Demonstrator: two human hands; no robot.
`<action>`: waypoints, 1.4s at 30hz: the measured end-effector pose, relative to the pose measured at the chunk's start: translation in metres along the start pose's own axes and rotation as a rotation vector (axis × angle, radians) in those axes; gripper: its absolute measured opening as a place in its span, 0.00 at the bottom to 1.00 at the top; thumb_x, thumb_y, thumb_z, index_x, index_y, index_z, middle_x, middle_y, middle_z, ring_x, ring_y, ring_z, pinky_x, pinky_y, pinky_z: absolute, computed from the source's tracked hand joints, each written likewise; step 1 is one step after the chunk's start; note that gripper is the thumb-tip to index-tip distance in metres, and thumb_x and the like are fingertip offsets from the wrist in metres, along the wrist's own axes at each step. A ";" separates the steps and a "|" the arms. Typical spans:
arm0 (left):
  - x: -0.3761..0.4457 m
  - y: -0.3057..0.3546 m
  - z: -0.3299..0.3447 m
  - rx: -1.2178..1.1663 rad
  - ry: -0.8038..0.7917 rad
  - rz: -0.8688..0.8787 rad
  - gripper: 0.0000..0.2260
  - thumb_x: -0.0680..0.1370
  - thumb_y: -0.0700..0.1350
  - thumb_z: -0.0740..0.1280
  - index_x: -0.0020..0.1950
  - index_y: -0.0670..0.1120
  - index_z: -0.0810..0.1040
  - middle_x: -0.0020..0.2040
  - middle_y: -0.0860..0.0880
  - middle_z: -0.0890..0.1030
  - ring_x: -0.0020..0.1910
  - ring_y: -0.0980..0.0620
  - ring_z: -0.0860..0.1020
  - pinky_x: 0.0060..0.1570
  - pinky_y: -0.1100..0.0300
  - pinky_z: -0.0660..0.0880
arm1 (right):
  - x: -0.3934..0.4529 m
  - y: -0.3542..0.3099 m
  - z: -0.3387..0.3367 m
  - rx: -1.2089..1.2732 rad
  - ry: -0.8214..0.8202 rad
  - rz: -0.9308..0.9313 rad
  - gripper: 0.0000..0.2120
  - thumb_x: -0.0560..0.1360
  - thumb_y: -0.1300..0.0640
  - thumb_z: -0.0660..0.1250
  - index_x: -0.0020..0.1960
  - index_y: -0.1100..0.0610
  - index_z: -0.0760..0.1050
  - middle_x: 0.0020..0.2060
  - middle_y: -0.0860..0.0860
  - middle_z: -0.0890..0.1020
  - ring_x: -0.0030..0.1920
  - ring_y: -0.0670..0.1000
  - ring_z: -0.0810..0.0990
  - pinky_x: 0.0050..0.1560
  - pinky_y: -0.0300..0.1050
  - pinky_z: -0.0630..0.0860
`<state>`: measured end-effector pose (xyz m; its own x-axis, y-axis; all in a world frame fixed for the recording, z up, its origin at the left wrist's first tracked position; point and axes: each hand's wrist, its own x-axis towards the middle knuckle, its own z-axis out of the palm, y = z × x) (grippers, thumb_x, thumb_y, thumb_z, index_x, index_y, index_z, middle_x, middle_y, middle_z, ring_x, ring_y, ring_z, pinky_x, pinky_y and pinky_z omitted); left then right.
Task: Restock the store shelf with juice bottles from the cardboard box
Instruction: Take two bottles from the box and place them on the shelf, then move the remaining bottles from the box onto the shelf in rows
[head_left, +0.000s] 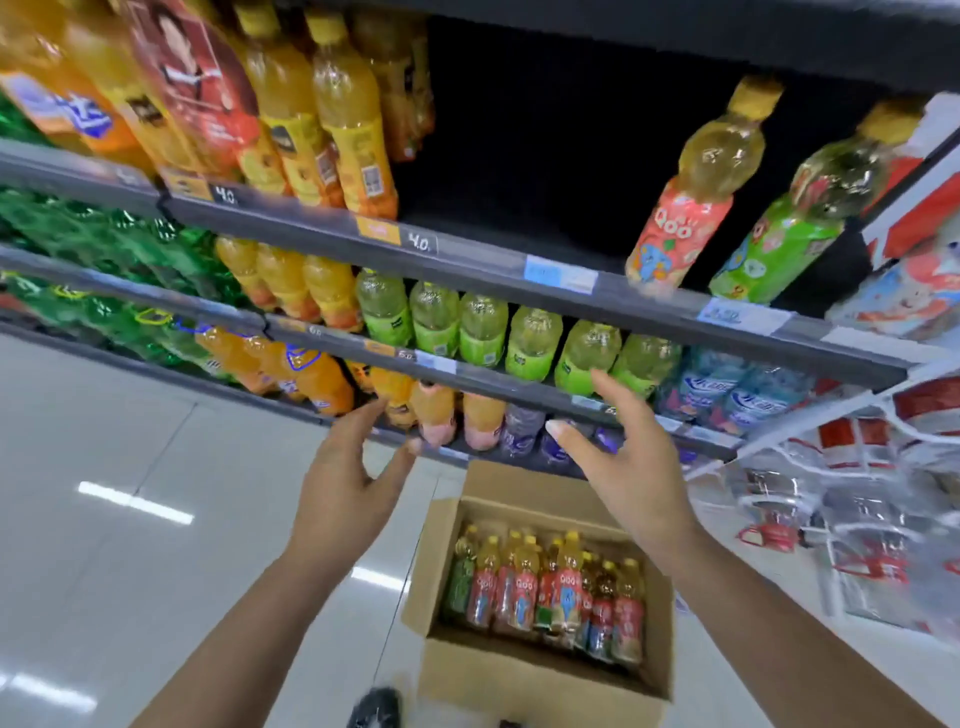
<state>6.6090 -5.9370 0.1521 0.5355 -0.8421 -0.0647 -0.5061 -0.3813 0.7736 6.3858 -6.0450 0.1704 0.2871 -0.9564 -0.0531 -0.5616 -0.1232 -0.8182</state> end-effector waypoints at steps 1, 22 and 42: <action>-0.012 -0.019 -0.005 -0.003 -0.013 -0.073 0.24 0.75 0.55 0.68 0.70 0.55 0.68 0.62 0.58 0.71 0.57 0.51 0.77 0.53 0.50 0.77 | -0.011 0.006 0.014 -0.011 -0.035 0.024 0.32 0.71 0.44 0.70 0.72 0.47 0.64 0.65 0.38 0.68 0.62 0.33 0.63 0.62 0.32 0.61; -0.057 -0.371 0.031 0.207 -0.156 -0.333 0.20 0.75 0.48 0.71 0.64 0.43 0.73 0.61 0.47 0.77 0.59 0.48 0.75 0.50 0.66 0.64 | -0.088 0.145 0.337 -0.279 -0.372 0.194 0.33 0.71 0.41 0.69 0.72 0.52 0.65 0.68 0.52 0.73 0.63 0.56 0.75 0.61 0.50 0.73; 0.000 -0.645 0.188 0.170 0.042 -0.395 0.28 0.70 0.45 0.73 0.66 0.51 0.63 0.63 0.46 0.73 0.53 0.46 0.75 0.47 0.57 0.72 | -0.042 0.337 0.515 -0.192 -0.375 -0.044 0.33 0.72 0.43 0.69 0.73 0.47 0.62 0.71 0.46 0.67 0.70 0.48 0.67 0.59 0.35 0.63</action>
<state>6.8081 -5.7628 -0.4656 0.7359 -0.6036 -0.3068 -0.3591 -0.7320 0.5790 6.5844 -5.9094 -0.3978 0.5565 -0.7911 -0.2539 -0.6664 -0.2425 -0.7050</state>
